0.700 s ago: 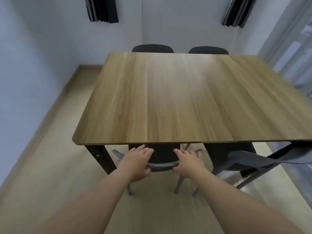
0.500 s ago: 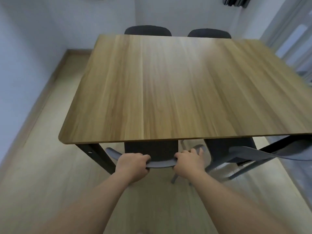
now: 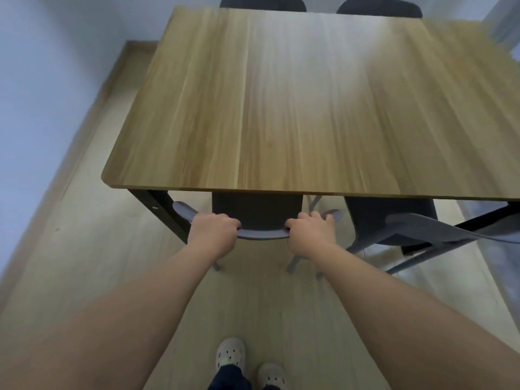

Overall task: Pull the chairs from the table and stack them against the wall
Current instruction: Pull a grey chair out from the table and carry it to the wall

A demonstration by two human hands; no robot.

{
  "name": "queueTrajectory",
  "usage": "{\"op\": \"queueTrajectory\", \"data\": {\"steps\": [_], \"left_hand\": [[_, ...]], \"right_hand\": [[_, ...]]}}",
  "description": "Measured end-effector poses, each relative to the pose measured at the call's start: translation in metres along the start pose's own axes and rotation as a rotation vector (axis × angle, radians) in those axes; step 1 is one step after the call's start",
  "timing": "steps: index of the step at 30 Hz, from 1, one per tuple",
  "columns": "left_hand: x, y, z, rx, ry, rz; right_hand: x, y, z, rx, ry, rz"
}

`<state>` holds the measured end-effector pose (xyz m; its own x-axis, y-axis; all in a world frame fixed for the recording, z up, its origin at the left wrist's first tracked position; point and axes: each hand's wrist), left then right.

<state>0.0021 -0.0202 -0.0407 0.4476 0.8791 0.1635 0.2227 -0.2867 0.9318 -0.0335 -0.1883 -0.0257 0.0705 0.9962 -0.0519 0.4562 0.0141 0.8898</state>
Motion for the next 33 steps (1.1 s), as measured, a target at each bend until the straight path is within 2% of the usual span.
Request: {"op": "queueTrajectory", "data": {"steps": [3, 8, 11, 18, 24, 33], "left_hand": [[-0.007, -0.006, -0.019, 0.035, 0.003, 0.016], [-0.021, -0.027, -0.062, -0.010, 0.005, -0.063], [-0.019, -0.036, -0.081, -0.028, -0.011, -0.103], [-0.026, -0.047, -0.121, 0.044, -0.079, -0.131], [-0.016, -0.052, -0.155, 0.056, -0.080, -0.182], [0.005, -0.076, -0.249, 0.099, -0.242, -0.115]], "right_hand": [[-0.001, -0.015, -0.021, -0.034, 0.035, 0.012], [-0.004, -0.039, -0.054, -0.079, 0.118, 0.043], [-0.009, -0.042, -0.069, -0.046, 0.192, 0.022], [-0.007, -0.052, -0.106, 0.036, 0.277, -0.117], [0.012, -0.059, -0.144, 0.074, 0.199, -0.099], [0.069, -0.090, -0.241, 0.172, 0.162, -0.081]]}}
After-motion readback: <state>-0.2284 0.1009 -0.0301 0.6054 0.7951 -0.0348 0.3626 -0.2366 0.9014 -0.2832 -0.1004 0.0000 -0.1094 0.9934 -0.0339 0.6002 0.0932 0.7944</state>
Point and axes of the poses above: each hand's wrist, its own z-axis towards the middle knuckle, its own y-axis out of the back of the hand, x = y × z, and after that the axes turned 3 degrees about -x, right-handed
